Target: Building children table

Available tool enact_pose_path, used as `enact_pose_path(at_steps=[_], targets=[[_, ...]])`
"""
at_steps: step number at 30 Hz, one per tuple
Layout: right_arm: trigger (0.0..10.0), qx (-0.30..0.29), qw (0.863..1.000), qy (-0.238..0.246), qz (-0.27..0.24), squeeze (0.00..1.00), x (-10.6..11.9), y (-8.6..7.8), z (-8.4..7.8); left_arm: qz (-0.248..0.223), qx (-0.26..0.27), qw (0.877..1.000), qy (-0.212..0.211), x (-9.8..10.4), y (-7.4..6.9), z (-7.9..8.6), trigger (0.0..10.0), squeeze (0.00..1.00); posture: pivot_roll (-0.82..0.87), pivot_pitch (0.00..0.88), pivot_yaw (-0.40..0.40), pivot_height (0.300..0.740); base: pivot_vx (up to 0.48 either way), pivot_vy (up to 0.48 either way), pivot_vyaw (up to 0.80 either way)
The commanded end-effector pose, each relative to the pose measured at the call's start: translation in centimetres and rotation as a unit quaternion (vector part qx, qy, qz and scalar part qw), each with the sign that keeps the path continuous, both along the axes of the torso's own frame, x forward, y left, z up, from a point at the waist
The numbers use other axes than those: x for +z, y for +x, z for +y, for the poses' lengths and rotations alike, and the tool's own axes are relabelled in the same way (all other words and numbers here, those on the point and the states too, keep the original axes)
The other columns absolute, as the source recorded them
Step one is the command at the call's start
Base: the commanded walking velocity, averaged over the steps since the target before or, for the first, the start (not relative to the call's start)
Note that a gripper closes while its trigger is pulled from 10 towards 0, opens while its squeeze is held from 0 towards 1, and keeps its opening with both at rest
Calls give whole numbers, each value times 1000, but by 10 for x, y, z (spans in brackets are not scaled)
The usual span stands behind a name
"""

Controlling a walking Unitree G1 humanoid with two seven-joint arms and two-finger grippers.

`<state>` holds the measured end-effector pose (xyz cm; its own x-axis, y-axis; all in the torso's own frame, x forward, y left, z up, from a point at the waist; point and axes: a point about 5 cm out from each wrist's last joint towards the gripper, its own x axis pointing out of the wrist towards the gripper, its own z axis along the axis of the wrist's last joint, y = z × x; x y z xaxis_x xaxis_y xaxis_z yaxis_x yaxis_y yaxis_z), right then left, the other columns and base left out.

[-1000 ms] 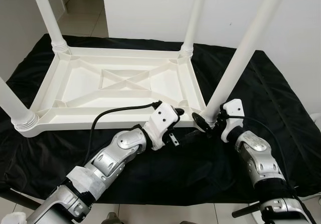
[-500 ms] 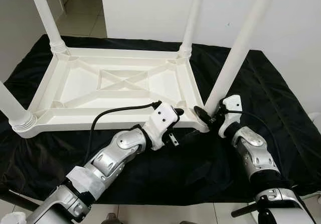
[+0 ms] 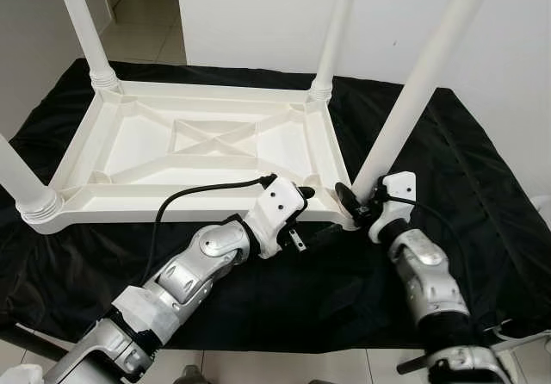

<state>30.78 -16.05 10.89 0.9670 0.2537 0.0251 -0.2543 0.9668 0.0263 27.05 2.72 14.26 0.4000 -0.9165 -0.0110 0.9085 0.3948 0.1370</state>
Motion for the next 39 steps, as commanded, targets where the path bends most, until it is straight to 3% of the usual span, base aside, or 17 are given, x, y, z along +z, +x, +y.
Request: enact_pose_path(at_steps=[1, 3, 5, 8, 11, 19, 20, 32, 33, 34, 36, 38, 39], targets=[[10000, -63, 997, 17, 49, 0, -15, -5, 4, 4, -135, 991, 14, 0, -16, -8, 10000, 0, 14, 0, -59, 740, 0, 0, 0], [10000, -63, 997, 17, 49, 0, -15, -5, 4, 4, -135, 991, 14, 0, -16, -8, 10000, 0, 14, 0, -59, 740, 0, 0, 0], [10000, -136, 988, 32, 60, 0, -14, -7, 11, 3, -135, 991, 12, 1, -15, -7, 10000, 0, 16, 0, -61, 740, 0, 0, 0], [10000, -184, 980, 48, 63, 0, -11, -10, 25, 2, -134, 991, 14, 1, -14, -6, 10000, 0, 18, 0, -60, 740, 0, 0, 0], [10000, -201, 975, 61, 67, 0, -8, -10, 37, 3, -134, 991, 14, 1, -15, -5, 10000, 0, 19, 0, -59, 740, 0, 0, 0], [10000, -195, 977, 64, 60, 0, -3, -12, 41, 3, -135, 991, 14, 1, -15, -6, 10000, 0, 14, 0, -59, 740, 0, 0, 0], [10000, -187, 979, 64, 49, 1000, 0, -14, 39, 3, -135, 991, 14, 1, -15, -6, 10000, 0, 15, 0, -60, 740, 0, 0, 0], [10000, -155, 986, 51, 20, 1000, 6, -24, 23, 3, -132, 991, 14, 1, -15, -5, 10000, 0, 17, 0, -62, 740, 0, 0, 0], [10000, -137, 990, 32, 14, 0, 6, -27, 12, 3, -131, 991, 14, 2, -14, -5, 10000, 0, 16, 0, -59, 740, 0, 0, 0], [10000, -137, 990, 32, 14, 0, 6, -27, 12, 3, -131, 991, 14, 2, -14, -5, 10000, 0, 16, 0, -59, 740, 0, 0, 0], [10000, -56, 998, -17, 1, 0, 8, -28, -5, 2, -128, 992, 14, 3, -13, -5, 10000, 0, 9, 0, -48, 740, 0, 0, 0], [10000, -56, 998, -17, 1, 0, 8, -28, -5, 2, -128, 992, 14, 3, -13, -5, 10000, 0, 9, 0, -48, 740, 0, 0, 0], [10000, -23, 999, -33, -1, 0, 9, -28, -9, 2, -127, 992, 13, 3, -11, -5, 10000, 0, 9, 0, -47, 740, 0, 0, 0]])
